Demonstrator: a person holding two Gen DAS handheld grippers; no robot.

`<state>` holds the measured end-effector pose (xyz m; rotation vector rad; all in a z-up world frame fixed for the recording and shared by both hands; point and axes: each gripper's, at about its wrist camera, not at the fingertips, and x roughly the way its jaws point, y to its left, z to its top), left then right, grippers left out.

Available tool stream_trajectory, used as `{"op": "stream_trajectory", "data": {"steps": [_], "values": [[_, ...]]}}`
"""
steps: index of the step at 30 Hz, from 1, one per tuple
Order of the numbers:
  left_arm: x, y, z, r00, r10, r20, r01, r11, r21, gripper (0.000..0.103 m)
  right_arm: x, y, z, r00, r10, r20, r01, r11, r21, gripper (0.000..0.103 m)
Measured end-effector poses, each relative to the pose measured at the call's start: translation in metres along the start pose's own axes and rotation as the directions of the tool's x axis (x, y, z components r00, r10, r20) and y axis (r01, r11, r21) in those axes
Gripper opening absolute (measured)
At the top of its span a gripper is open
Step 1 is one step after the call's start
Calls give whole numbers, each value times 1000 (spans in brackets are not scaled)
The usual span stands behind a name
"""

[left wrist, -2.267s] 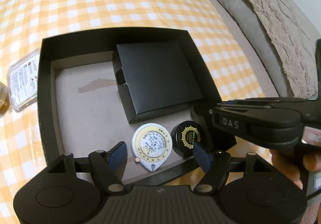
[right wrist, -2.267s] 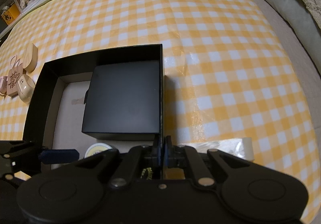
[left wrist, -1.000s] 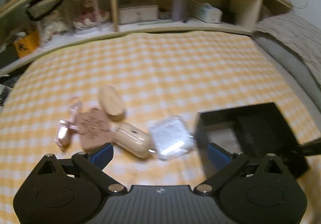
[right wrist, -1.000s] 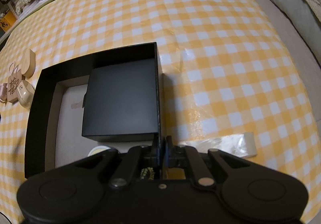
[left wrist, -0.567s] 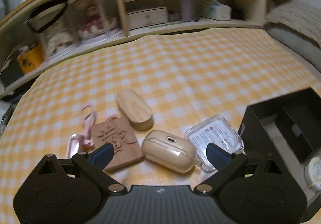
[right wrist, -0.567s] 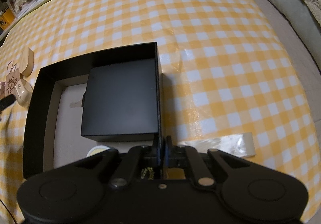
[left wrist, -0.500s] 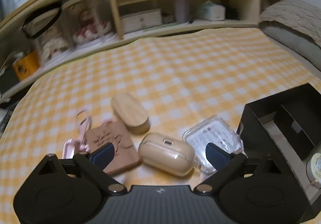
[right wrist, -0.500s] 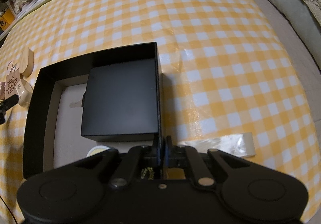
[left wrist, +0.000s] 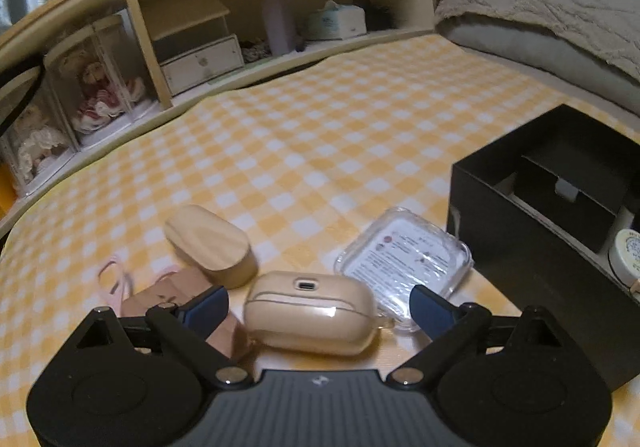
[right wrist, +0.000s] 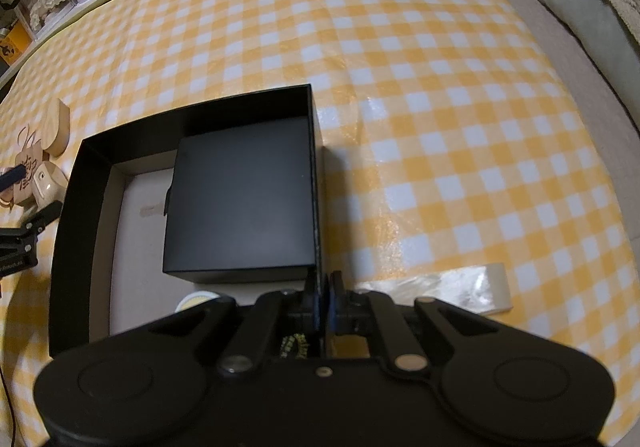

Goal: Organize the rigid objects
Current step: 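Move the left gripper over to the beige earbud case, then close the left gripper on the beige earbud case and lift it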

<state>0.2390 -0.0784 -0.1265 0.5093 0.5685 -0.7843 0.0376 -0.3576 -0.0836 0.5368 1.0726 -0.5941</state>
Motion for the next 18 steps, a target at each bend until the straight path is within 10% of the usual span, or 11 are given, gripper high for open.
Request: {"op": "stream_trajectory", "data": {"steps": [18], "values": [[4, 7, 6, 994, 39, -107, -47, 996, -75, 77, 3, 3, 0, 1000, 2, 2, -2, 1000, -18, 6]]}}
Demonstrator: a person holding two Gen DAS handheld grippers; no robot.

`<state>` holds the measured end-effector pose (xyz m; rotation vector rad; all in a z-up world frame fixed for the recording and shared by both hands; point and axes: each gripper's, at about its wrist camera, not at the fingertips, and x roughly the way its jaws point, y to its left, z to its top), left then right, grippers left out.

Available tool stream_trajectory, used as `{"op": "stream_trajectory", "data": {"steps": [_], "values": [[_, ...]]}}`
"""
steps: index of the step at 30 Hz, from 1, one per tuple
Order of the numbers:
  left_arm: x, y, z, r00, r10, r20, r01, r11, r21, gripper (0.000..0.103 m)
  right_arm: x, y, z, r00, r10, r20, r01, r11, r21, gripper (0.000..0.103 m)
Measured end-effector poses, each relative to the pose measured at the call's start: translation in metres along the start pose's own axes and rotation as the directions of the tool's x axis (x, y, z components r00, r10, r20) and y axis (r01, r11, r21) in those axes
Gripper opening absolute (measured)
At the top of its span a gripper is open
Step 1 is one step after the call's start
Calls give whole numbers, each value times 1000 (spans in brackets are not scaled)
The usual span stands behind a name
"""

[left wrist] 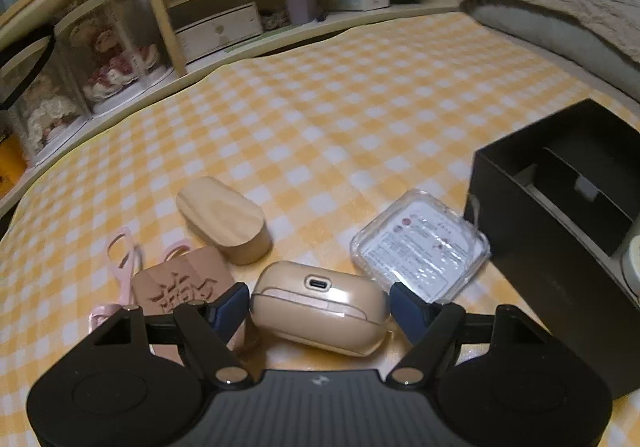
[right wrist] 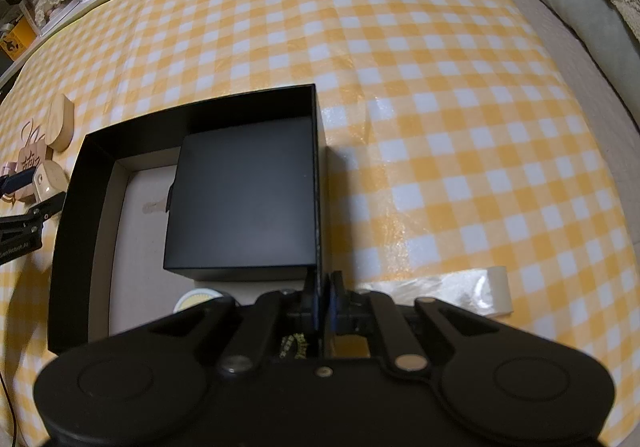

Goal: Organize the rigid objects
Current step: 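Close the left gripper on the beige earbud case and lift it, then lower the earbud case into the tray beside the black box, release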

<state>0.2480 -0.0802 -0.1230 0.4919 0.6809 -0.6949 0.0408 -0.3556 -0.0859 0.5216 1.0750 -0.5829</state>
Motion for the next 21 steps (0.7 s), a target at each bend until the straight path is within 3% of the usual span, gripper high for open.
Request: {"op": "stream_trajectory", "data": {"steps": [5, 10, 12, 17, 21], "values": [[-8, 22, 5, 999, -30, -15, 25, 972, -232, 77, 0, -1, 0, 1000, 1, 0, -1, 1000, 0, 6], [-29, 38, 18, 996, -73, 51, 88, 900, -427, 77, 0, -1, 0, 1000, 1, 0, -1, 1000, 1, 6], [-40, 34, 26, 992, -92, 88, 121, 895, -430, 77, 0, -1, 0, 1000, 1, -1, -1, 1000, 1, 6], [-66, -3, 47, 974, -159, 164, 203, 931, -302, 77, 0, -1, 0, 1000, 0, 0, 0, 1000, 1, 6], [-74, -33, 59, 966, -206, 157, 243, 932, -268, 77, 0, -1, 0, 1000, -1, 1, 1, 1000, 1, 6]]}}
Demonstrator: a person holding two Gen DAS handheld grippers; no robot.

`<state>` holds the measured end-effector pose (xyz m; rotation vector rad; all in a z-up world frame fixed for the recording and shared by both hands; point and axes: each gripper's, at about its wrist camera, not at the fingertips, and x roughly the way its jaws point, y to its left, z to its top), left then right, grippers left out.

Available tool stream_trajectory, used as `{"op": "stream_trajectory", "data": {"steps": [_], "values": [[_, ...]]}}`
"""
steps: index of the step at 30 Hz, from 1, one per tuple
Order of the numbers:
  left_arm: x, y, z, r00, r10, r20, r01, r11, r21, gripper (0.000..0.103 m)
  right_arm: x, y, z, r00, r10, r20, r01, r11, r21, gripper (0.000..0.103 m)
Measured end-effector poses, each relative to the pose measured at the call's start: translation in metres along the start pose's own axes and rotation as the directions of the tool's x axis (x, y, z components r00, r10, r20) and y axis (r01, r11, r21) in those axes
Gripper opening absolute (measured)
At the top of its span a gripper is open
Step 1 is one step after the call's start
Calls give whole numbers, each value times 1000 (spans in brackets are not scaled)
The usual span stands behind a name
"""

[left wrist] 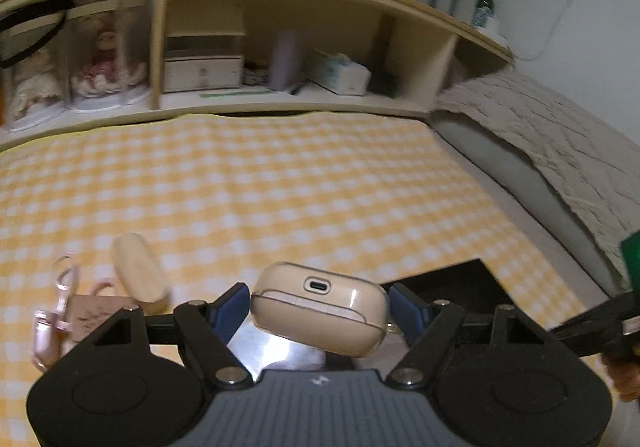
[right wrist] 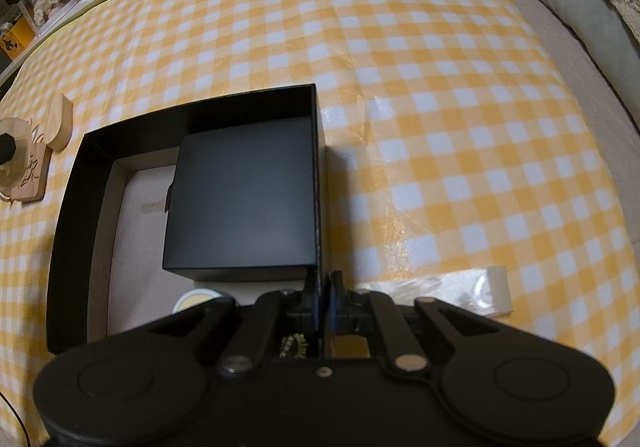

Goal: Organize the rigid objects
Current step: 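Lower the earbud case into the tray beside the black box, release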

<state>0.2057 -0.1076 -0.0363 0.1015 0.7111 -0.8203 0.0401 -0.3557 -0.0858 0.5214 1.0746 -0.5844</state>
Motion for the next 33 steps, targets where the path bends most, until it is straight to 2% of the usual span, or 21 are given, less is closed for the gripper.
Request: {"op": "stream_trajectory", "data": {"steps": [5, 8, 11, 16, 21, 25, 29, 31, 33], "values": [[15, -25, -1, 995, 2, -97, -14, 993, -116, 77, 0, 0, 0, 1000, 1, 0, -1, 1000, 0, 6], [29, -31, 1, 989, 9, -149, -44, 971, -235, 77, 0, 0, 0, 1000, 1, 0, -1, 1000, 1, 6], [35, -39, 3, 986, 27, -164, -76, 950, -304, 77, -1, -1, 0, 1000, 0, 0, 0, 1000, -1, 6], [52, -61, 9, 980, 89, -177, -143, 937, -320, 77, -1, -3, 0, 1000, 0, 2, 0, 1000, -3, 6], [70, -69, 7, 952, 240, -192, -289, 912, -292, 77, -1, -3, 0, 1000, 3, 4, -3, 1000, -1, 6], [78, -73, 4, 941, 280, -189, -325, 902, -285, 77, -1, -2, -1, 1000, 14, 6, -14, 1000, -2, 6], [87, -74, -2, 936, 296, -192, -339, 905, -258, 77, -1, -1, -1, 1000, 14, 6, -14, 1000, -6, 6], [91, -72, -5, 937, 285, -202, -333, 904, -270, 78, -1, -1, -1, 1000, 17, 7, -17, 1000, -5, 7], [89, -71, -5, 947, 263, -186, -307, 910, -279, 86, -1, -1, -1, 1000, 21, 7, -21, 1000, -4, 7]]}}
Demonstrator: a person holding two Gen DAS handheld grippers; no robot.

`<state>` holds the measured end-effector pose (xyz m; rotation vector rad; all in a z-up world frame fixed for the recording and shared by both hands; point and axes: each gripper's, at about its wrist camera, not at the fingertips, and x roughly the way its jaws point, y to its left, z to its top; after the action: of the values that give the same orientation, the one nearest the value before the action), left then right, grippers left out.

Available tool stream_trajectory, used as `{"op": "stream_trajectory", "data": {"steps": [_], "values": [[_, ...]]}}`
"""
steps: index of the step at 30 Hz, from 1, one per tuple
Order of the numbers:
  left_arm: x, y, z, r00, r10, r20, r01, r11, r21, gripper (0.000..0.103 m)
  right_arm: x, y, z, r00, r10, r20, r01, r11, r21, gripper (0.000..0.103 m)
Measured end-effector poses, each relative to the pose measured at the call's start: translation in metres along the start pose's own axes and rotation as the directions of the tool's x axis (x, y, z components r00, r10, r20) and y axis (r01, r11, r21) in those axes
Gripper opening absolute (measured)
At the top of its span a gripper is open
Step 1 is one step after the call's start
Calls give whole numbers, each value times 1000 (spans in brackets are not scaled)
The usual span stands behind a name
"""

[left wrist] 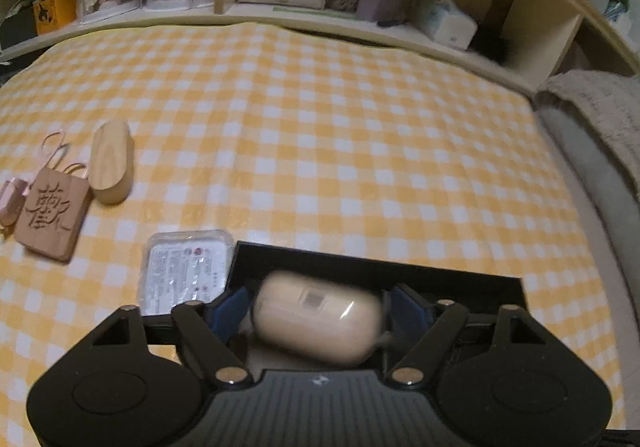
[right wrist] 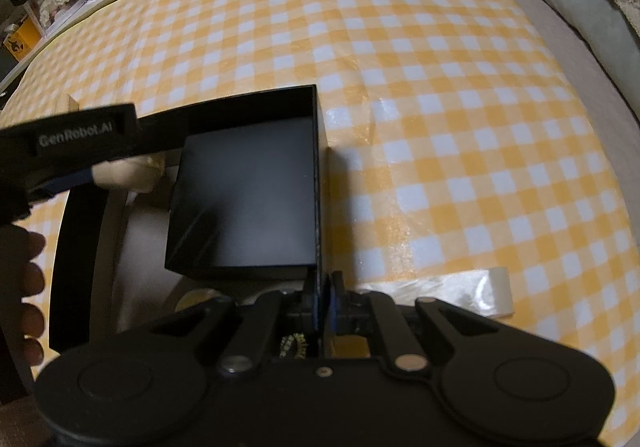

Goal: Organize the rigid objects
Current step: 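Lower the earbud case into the tray beside the black box, release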

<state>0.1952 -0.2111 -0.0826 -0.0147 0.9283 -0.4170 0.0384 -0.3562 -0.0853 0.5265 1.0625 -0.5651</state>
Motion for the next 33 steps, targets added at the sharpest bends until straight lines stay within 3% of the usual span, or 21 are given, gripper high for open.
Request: {"op": "stream_trajectory", "data": {"steps": [2, 8, 14, 26, 33], "values": [[-4, 2, 1, 1000, -27, 4, 27, 1000, -13, 93, 0, 0, 0, 1000, 5, 0, -5, 1000, 0, 7], [-19, 7, 6, 998, -57, 0, 57, 998, -22, 94, 0, 2, 1, 1000, 2, 0, -2, 1000, -3, 7], [-31, 12, 8, 990, -125, -62, 122, 991, -48, 95, 0, 2, 1, 1000, -1, -1, 1, 1000, -5, 7], [-63, 15, -4, 971, -196, -138, 206, 977, 57, 95, 0, 3, 1, 1000, 0, -1, 0, 1000, -5, 7], [-84, 23, -8, 978, -168, -121, 185, 971, 148, 97, 0, 3, 1, 1000, 0, -2, 0, 1000, -4, 7]]}}
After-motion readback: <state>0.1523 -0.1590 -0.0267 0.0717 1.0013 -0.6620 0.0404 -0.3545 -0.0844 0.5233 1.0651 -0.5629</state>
